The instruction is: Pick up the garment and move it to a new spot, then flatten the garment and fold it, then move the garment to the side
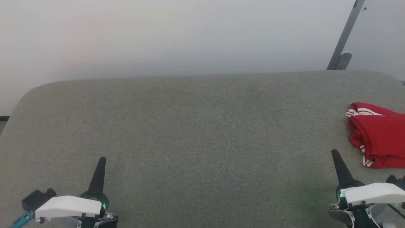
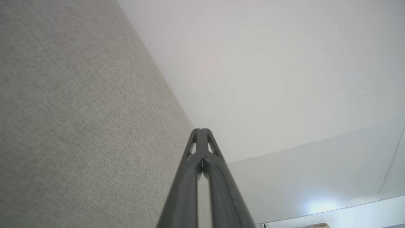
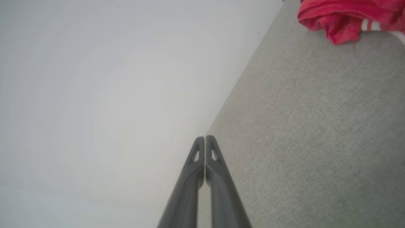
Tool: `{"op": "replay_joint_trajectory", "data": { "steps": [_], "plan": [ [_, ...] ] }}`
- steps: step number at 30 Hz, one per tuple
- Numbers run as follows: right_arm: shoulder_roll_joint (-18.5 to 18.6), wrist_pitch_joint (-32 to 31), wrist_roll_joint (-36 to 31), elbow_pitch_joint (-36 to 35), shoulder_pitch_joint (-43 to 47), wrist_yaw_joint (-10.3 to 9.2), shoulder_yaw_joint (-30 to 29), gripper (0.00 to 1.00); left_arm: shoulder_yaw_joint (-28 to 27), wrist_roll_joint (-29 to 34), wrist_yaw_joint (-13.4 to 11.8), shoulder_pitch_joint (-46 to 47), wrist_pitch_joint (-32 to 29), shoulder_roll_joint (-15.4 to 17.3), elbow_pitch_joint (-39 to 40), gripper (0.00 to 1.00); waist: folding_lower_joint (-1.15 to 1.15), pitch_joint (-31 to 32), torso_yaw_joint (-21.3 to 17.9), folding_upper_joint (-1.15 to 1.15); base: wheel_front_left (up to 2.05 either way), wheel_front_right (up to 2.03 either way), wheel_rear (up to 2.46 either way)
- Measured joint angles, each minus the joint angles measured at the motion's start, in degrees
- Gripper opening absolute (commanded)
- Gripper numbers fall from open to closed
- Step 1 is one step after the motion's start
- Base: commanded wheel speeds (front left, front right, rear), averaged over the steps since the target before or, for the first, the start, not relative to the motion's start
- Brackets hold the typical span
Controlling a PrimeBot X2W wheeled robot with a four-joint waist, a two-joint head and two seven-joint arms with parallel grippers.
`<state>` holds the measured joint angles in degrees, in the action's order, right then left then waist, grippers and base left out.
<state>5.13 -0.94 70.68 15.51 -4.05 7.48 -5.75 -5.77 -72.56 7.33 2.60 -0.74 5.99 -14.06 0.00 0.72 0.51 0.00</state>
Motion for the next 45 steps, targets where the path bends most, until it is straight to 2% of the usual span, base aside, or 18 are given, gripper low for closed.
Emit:
{"op": "replay_joint_trajectory", "data": {
  "steps": [27, 45],
  "plan": [
    [-1.4, -3.3, 13.0, -0.7, -1.1, 0.0, -0.4, 0.0, -0.4, -12.1, 0.0, 2.1, -3.5, -1.9, 0.0, 0.0, 0.0, -0.5, -0.3, 0.0, 0.0, 0.0, 0.0],
    [-1.9, -5.2, 19.9, -1.2, -1.9, 0.0, -0.7, 0.0, -0.6, -17.9, 0.0, 3.0, -5.3, -2.9, 0.0, 0.0, 0.0, -0.8, -0.5, 0.0, 0.0, 0.0, 0.0]
  ]
}}
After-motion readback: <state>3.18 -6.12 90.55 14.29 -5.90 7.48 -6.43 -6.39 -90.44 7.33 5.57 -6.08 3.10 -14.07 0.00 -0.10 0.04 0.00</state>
